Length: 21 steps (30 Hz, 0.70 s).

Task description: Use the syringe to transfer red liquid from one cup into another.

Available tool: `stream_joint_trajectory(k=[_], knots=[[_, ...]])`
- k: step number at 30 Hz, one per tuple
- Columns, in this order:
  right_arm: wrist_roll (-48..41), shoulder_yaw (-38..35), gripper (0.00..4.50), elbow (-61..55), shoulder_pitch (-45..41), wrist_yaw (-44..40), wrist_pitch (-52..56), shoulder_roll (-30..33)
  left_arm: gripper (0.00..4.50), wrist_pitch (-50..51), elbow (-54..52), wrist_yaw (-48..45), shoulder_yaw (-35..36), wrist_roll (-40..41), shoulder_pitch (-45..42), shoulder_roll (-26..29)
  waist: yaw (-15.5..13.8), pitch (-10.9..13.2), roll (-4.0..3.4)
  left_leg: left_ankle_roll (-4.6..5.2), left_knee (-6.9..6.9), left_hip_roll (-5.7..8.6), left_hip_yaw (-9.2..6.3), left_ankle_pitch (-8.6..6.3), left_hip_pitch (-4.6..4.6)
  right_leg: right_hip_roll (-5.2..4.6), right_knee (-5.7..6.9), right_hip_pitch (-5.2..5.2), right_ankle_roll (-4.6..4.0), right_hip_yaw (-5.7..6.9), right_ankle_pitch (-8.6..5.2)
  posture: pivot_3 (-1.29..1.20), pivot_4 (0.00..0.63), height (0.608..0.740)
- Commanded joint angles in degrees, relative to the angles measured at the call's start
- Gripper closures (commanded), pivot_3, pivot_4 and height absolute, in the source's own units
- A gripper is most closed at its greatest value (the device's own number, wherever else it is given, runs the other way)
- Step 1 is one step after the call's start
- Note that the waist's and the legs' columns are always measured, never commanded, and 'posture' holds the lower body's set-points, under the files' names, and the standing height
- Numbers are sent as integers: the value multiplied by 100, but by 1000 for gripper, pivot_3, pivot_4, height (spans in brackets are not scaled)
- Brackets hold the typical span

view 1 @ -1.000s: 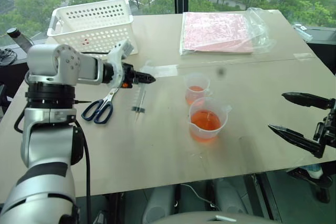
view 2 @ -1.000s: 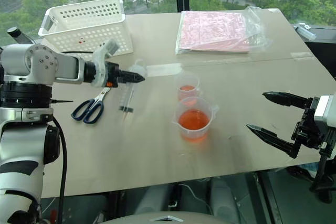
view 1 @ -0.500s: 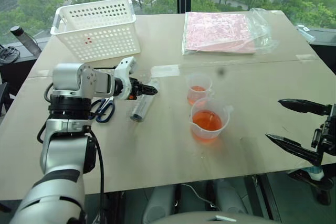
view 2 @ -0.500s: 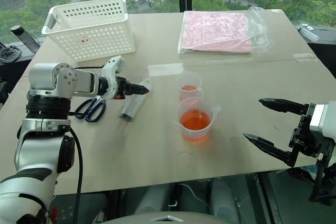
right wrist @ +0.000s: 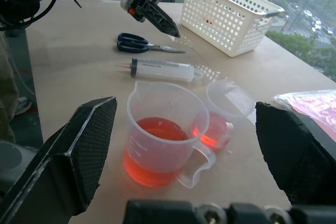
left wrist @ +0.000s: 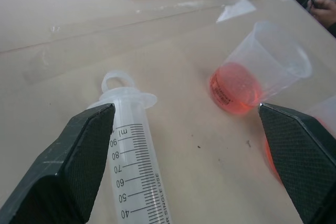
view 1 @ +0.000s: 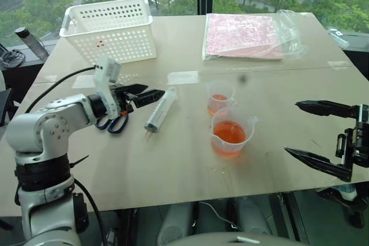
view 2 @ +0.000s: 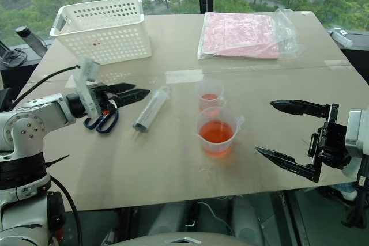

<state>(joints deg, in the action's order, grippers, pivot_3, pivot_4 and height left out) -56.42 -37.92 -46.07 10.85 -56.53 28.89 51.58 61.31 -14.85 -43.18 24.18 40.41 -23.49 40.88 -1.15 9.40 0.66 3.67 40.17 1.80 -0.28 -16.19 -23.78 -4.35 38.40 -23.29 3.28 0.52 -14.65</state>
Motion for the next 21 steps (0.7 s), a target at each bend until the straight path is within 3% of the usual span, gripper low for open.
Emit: stream_joint_trajectory(k=[1, 7, 12, 16, 21], knots=[[-200, -120, 0, -31, 90, -34, 8, 44, 60, -1506, -772, -926, 343, -283, 1275, 230, 18, -2, -3, 1, -9, 0, 1, 0, 3, -2, -14, 7, 0, 1, 0, 0, 150, 740], [202, -629, 0, 331, 881, -588, -125, -84, 60, -2311, -818, -1873, 944, -273, 3107, 557, -7, -5, -4, 2, -41, -3, -1, -1, 3, -2, -48, 8, -4, 9, 0, 0, 150, 740], [894, -1044, 0, 870, 1578, -993, -433, -248, 60, -2910, -915, -2145, 1403, -338, 4274, 326, -40, -10, -11, 8, -52, -1, -2, -4, 10, -12, -60, 19, -22, 11, -10, 0, 150, 740], [1392, -1226, 0, 1326, 1962, -1243, -784, -358, 60, -3400, -828, -2205, 1512, -502, 4941, 136, -34, -21, -15, 22, -68, -1, -1, -13, 18, -13, -68, 22, -25, 11, -11, 0, 150, 740], [1787, -1195, 0, 1760, 2129, -1450, -1159, -424, 60, -3570, -756, -2107, 1511, -468, 5155, 67, -34, -31, -31, 30, -74, -2, -1, -17, 28, -13, -68, 29, -26, 12, -11, 0, 150, 740]])
